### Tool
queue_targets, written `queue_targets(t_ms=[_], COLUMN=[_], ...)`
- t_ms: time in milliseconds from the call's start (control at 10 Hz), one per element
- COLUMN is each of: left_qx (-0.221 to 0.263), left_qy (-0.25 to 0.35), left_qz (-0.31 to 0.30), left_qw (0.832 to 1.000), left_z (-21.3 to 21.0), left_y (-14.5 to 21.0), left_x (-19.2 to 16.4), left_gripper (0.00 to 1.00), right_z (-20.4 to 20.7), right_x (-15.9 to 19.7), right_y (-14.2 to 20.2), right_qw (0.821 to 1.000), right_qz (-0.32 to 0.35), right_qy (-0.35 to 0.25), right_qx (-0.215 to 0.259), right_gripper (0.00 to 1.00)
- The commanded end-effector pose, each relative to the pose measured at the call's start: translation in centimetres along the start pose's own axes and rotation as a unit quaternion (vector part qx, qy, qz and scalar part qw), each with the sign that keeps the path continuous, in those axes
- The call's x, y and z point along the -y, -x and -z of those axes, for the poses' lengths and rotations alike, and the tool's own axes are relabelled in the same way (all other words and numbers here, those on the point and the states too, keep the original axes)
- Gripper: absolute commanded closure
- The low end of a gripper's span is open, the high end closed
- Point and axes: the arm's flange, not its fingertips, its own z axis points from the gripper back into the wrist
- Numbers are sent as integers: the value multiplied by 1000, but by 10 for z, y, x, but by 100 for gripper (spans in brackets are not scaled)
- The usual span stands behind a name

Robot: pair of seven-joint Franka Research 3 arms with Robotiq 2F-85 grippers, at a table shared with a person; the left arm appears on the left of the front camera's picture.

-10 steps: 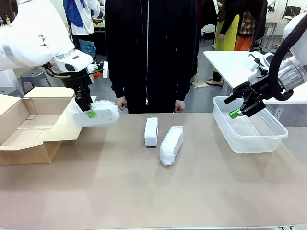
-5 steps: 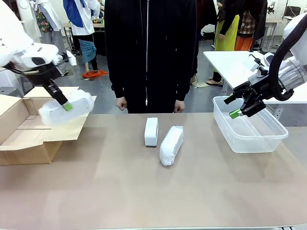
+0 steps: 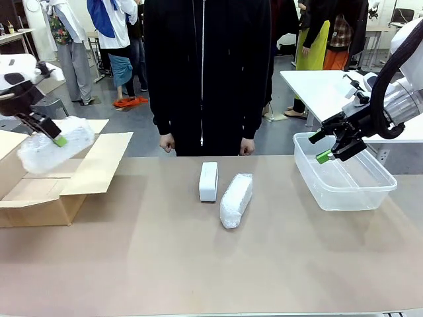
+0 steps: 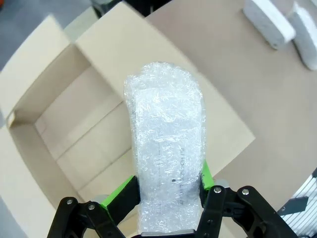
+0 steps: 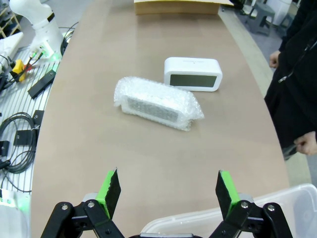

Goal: Separate and place wrapped and unwrapped clocks.
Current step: If the picked Digital clock is wrapped, place it in the Package Box ; if not, place it in the Organizing box.

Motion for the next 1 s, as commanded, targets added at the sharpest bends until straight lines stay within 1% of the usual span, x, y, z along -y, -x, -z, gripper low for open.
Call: queue_targets(t_ms=[0, 100, 300, 400, 600, 700, 900], left_qx=[3, 7, -8, -15, -32, -34, -36], left_qy=[-21, -18, -19, -34, -74, -97, -116], left_qz=[-42, -43, -46, -59, -48, -54, -82], left_qw=[999, 999, 999, 998, 996, 993, 989], left_z=[-6, -9, -3, 0, 10, 15, 22], left_y=[19, 25, 38, 44, 51, 54, 60], left_x=[-9, -15, -25, -30, -38, -43, -53], left_gripper=[42, 42, 42, 42, 42, 42, 42], right_z=[3, 3, 3, 3, 3, 3, 3], right_x=[2, 2, 2, 2, 2, 2, 2], right_y=[0, 0, 0, 0, 0, 0, 0], right_qw=[1000, 1000, 1000, 1000, 1000, 1000, 1000], right_qz=[-2, -2, -2, -2, -2, -2, -2], right_qy=[2, 2, 2, 2, 2, 2, 2], right_qx=[15, 15, 15, 15, 15, 15, 15], right_gripper=[0, 0, 0, 0, 0, 0, 0])
